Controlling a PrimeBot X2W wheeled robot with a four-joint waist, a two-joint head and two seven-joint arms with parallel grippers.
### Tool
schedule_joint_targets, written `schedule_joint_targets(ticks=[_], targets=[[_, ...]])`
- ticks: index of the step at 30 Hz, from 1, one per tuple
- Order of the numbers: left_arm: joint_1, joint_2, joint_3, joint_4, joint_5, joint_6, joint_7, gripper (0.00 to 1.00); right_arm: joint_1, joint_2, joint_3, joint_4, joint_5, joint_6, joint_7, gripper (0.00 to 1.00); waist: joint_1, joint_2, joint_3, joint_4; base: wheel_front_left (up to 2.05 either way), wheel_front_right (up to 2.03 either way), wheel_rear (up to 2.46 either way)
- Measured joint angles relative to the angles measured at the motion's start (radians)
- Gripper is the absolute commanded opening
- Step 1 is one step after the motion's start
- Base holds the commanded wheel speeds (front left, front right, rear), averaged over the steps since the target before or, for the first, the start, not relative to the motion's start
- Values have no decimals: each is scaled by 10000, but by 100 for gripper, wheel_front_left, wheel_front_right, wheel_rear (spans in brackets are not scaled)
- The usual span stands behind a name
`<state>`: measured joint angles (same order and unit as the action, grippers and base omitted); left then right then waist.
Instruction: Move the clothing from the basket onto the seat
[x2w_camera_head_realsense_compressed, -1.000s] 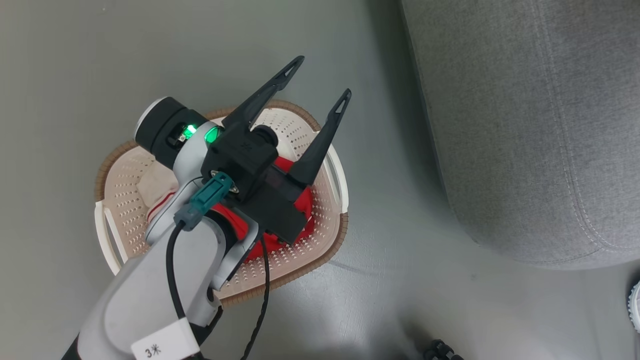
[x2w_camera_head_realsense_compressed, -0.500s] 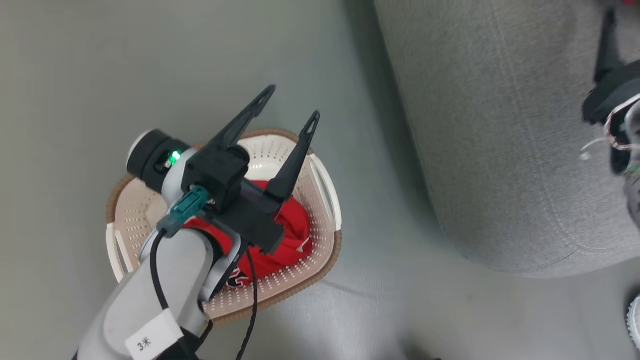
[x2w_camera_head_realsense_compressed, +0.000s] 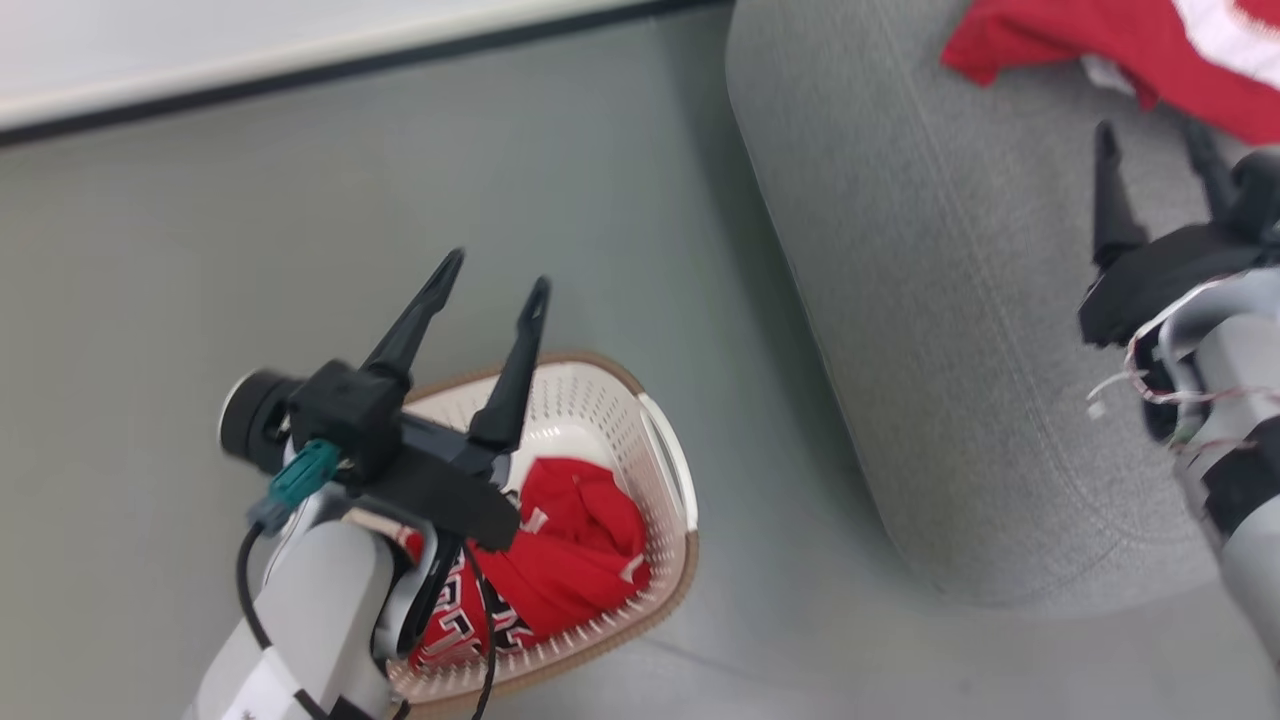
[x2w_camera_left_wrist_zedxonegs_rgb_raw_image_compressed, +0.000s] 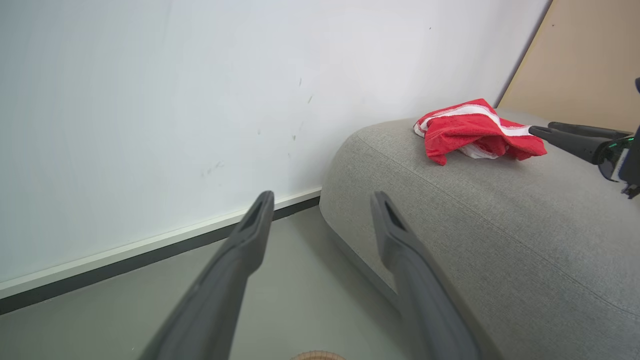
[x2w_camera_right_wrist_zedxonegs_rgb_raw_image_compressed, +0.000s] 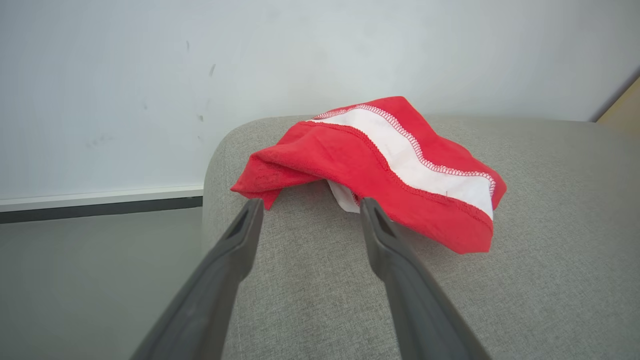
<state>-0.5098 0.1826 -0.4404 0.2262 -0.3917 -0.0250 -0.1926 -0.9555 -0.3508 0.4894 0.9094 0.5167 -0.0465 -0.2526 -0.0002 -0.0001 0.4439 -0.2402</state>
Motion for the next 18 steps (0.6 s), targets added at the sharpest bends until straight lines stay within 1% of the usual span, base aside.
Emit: schedule_joint_targets(ticks=[3, 6, 11, 16, 18], targets=[[322, -10, 221, 236, -299, 92, -130, 100, 469, 142, -71, -426, -19, -4, -10, 100, -1, 0, -429, 122, 0, 0, 0], [694, -33, 491, 389, -468, 263, -297, 100, 1071, 278, -142, -888, -54, -38, -10, 100, 0, 0, -856, 266, 0, 0, 0], [1321, -33, 901, 639, -658, 414, -397, 100, 2075, 420, -123, -1693, -245, -111, -10, 100, 0, 0, -1570, 558, 0, 0, 0], [2103, 102, 1383, 859, -949, 614, -474, 100, 2891, 731, -17, -2604, -351, -167, -12, 100, 0, 0, -2295, 872, 0, 0, 0], [2607, 201, 1574, 930, -961, 708, -514, 100, 3406, 880, 17, -3020, -506, -270, -10, 100, 0, -1, -2738, 1052, 0, 0, 0]])
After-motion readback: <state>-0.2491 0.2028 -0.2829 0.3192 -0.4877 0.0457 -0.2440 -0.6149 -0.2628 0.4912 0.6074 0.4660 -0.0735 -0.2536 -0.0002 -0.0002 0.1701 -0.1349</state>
